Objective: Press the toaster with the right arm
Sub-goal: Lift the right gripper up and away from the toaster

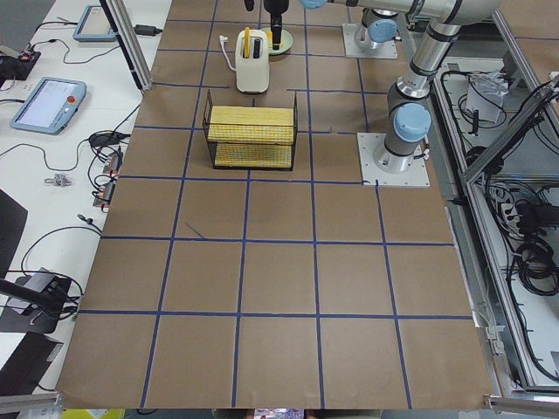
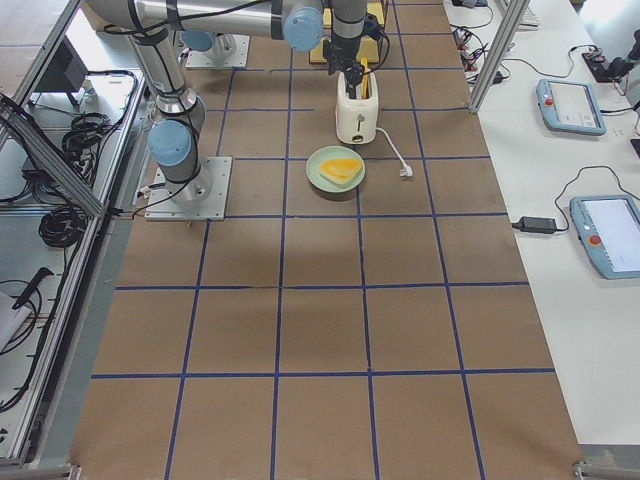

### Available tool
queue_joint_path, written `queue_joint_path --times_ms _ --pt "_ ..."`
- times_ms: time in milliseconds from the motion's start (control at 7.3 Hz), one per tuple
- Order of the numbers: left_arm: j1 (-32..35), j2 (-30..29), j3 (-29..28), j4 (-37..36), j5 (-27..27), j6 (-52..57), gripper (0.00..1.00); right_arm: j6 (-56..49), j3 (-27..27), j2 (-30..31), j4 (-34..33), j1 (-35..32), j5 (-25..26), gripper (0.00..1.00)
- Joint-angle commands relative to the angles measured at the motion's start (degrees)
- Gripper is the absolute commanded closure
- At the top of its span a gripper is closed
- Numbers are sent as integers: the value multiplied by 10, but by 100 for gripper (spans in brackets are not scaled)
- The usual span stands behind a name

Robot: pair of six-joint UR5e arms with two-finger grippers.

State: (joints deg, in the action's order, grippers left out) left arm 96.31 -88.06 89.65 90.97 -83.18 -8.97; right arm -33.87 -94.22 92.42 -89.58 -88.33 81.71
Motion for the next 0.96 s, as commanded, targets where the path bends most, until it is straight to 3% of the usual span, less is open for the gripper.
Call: queue_joint_path --times_ms 0,411,822 --pt "0 0 0 0 0 0 0 100 3 24 22 0 5 0" --pt "-1 0 0 0 -1 0 0 140 45 -6 20 5 53 0" --pt "0 0 0 0 -1 0 0 141 48 -18 28 4 57 0"
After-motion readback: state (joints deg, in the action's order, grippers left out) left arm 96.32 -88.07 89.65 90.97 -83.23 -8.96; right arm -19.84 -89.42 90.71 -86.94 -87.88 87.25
